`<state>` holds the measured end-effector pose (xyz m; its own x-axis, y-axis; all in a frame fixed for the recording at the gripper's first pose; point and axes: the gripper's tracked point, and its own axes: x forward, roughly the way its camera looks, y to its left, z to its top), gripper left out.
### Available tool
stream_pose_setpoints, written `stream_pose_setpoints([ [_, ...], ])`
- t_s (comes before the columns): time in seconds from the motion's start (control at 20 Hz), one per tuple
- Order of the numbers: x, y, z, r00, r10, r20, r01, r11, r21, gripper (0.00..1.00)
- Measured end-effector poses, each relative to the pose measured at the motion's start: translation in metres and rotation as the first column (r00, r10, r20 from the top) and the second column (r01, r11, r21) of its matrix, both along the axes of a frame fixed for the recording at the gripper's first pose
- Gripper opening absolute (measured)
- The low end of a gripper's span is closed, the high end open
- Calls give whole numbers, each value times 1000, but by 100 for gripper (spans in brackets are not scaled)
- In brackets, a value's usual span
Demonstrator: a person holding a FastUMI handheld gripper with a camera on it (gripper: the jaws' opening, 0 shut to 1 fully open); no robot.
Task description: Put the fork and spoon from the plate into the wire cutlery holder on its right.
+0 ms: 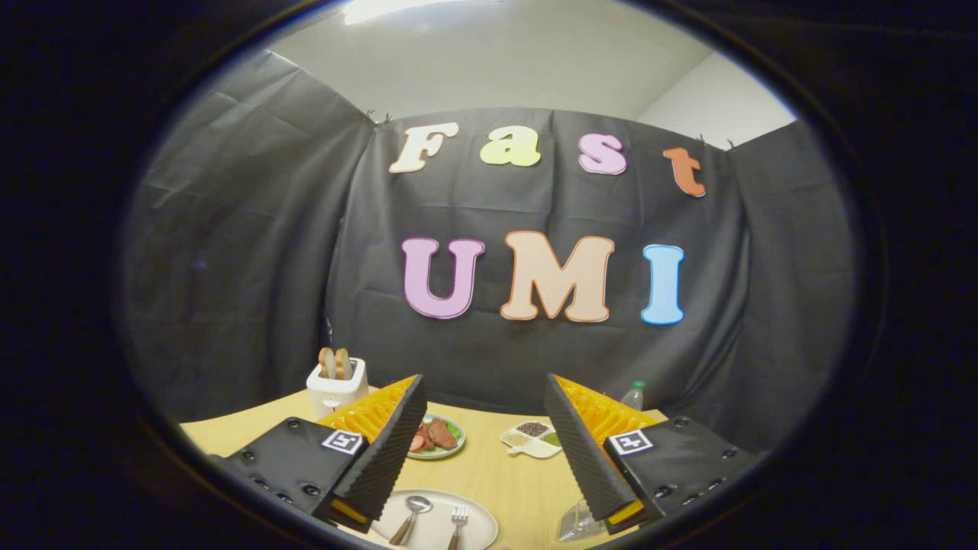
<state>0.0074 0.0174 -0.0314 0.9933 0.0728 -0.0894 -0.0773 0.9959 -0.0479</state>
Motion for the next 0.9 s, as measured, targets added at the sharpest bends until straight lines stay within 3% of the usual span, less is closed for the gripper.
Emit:
stream_pose_setpoints([
  [0.4,5,14,-50,988,54,-145,-60,998,-34,100],
  [0.9,-3,12,-129,928,63,-367,-93,994,-63,100],
])
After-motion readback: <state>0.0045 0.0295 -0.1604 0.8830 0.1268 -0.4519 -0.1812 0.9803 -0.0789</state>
